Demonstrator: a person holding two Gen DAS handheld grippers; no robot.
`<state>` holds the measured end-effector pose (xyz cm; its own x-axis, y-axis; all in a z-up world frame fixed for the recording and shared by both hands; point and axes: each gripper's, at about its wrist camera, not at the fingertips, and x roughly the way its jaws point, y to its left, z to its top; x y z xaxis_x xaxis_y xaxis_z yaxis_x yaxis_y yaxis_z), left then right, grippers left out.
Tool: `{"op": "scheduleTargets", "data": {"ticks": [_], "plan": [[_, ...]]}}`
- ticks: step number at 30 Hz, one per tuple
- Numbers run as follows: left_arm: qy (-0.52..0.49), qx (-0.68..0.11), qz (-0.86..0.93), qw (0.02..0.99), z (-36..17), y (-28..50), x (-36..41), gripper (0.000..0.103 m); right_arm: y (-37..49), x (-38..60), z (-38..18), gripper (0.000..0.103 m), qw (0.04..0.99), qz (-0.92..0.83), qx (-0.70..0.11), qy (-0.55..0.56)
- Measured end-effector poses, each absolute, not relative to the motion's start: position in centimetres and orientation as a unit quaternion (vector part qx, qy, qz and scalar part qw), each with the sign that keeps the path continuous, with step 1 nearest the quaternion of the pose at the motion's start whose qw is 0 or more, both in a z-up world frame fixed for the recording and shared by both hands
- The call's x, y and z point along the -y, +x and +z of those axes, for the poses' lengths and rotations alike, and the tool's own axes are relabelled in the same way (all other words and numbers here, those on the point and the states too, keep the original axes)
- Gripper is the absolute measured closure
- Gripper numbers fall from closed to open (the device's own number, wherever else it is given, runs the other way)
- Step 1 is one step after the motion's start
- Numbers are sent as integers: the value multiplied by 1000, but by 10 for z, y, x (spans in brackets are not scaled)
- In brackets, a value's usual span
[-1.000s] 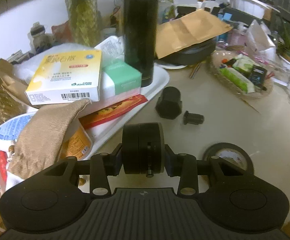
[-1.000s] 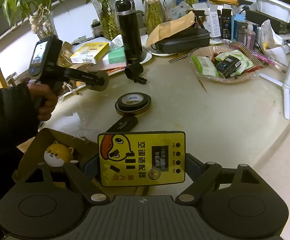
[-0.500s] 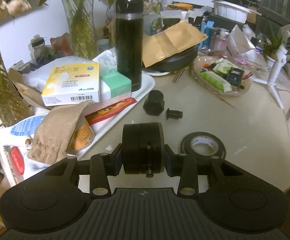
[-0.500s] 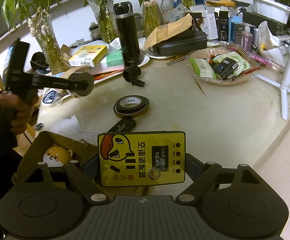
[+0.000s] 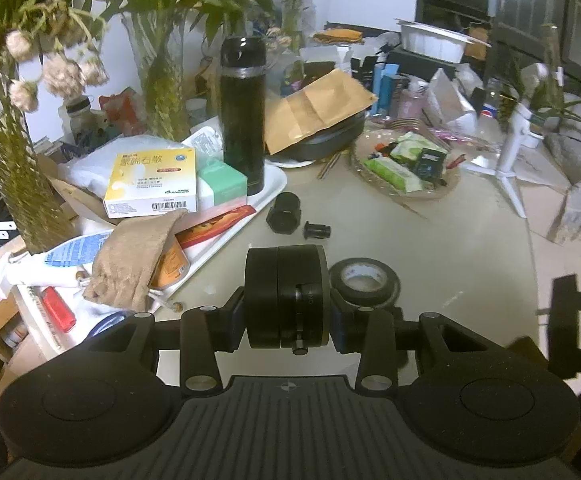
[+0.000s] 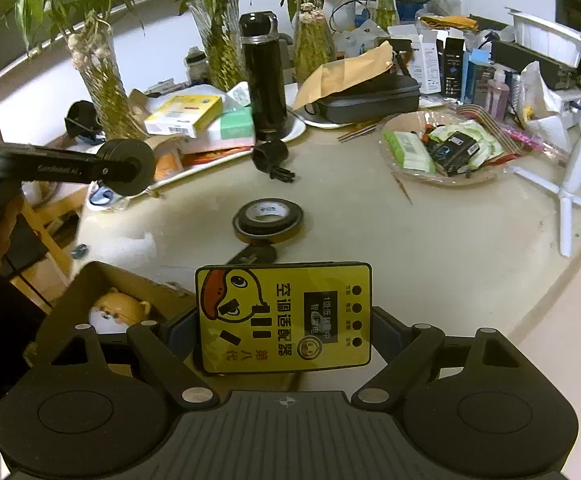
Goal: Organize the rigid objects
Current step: 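Carry the black roll to the box with left tool while right holds yellow device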
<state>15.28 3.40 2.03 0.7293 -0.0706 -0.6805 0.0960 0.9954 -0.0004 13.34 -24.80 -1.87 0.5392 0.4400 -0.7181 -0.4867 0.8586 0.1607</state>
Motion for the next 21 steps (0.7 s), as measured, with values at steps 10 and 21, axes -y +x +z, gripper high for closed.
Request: {"op": "scheduleTargets", "data": {"ticks": [10,21], "plan": [[31,-379,-72,922,31,110,-21,63,110,242,-6,15,877,280,-390,-24],[-2,-421,-83,903,17,79,-14,63,91,248,-11,15,876,277,-394,-18]]}}
